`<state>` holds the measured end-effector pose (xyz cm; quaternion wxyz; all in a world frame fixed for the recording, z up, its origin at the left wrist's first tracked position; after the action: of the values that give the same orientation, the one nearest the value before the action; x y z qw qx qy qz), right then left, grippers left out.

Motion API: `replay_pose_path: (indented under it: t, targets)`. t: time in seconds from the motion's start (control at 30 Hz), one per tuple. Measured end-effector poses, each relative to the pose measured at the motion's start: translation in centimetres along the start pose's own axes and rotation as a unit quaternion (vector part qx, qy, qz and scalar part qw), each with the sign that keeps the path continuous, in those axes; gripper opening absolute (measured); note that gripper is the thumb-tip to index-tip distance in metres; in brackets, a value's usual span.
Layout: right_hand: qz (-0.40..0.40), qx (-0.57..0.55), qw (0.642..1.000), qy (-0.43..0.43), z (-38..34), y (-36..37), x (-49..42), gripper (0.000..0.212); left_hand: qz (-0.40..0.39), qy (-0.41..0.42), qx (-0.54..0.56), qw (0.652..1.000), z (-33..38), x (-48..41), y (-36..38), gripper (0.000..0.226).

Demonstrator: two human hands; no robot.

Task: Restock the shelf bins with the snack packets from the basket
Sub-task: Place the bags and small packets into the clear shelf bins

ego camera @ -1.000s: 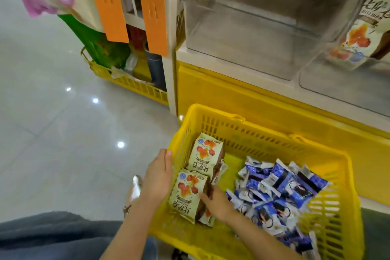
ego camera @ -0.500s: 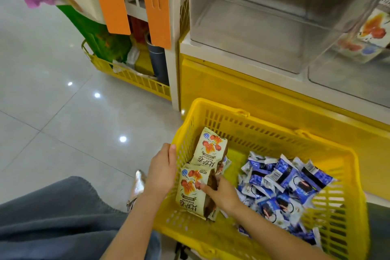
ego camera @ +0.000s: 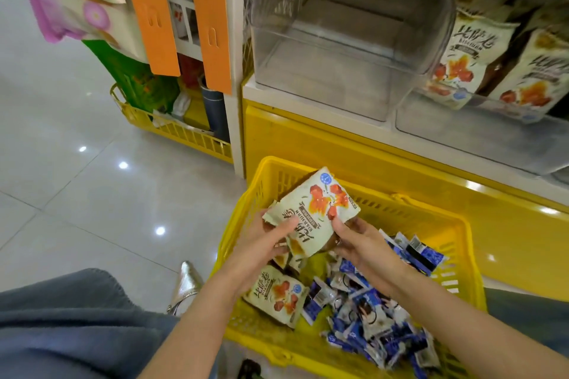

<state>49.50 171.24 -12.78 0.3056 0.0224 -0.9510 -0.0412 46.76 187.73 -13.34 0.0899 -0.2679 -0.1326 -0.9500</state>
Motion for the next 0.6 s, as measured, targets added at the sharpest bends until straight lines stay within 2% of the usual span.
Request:
replay_pose_path:
  t: [0.07, 0.17, 0.27, 0.33, 0.4, 0.43, 0.53, 0.6]
  targets:
    - [-0.043, -0.023, 0.999, 0.016, 0.2, 0.7, 1.1, 0.053, -0.009, 0.035, 0.016, 0.999, 0.9, 0.7, 0.5, 0.079]
    - [-0.089, 0.111, 0.990, -0.014, 0.1, 1.5, 2.6, 0.062, 0.032, 0.051, 0.038, 0.997, 2.1, 1.0, -0.5, 0.068]
    - [0.014, 0.260, 0.960, -0.101, -2.2, -0.1, 2.2, 0.102, 0.075, 0.095, -0.060, 0.991, 3.8, 0.8, -2.4, 0.046]
    - [0.044, 0.317, 0.929, -0.188, -4.5, 0.0, 2.4, 0.113, 0.064, 0.142, -0.134, 0.979, 5.1, 0.9, -2.7, 0.041]
    - [0.001, 0.366, 0.894, -0.258, -5.6, 1.6, 3.0, 0.111, 0.031, 0.177, -0.206, 0.962, 5.9, 1.2, -2.0, 0.044]
    - [-0.032, 0.379, 0.886, -0.264, -5.5, 2.4, 3.1, 0.106, 0.014, 0.187, -0.233, 0.954, 6.0, 1.3, -1.5, 0.047]
    - [-0.104, 0.372, 0.894, -0.228, -4.6, 4.1, 2.8, 0.072, -0.003, 0.178, -0.237, 0.955, 5.6, 1.4, -0.7, 0.066]
    - [-0.101, 0.354, 0.907, -0.204, -4.4, 4.1, 1.8, 0.063, 0.035, 0.159, -0.173, 0.971, 5.5, 1.1, -1.4, 0.077]
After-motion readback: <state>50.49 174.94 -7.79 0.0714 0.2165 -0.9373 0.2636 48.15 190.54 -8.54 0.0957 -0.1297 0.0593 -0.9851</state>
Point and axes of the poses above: each hand's wrist, its own x-axis away from the middle knuckle, its own y-axis out of the palm, z = x × y, the point moved 8 cm from there along -x, towards the middle knuckle, and after that the axes turned 11 degrees about z, right-handed, at the moved point
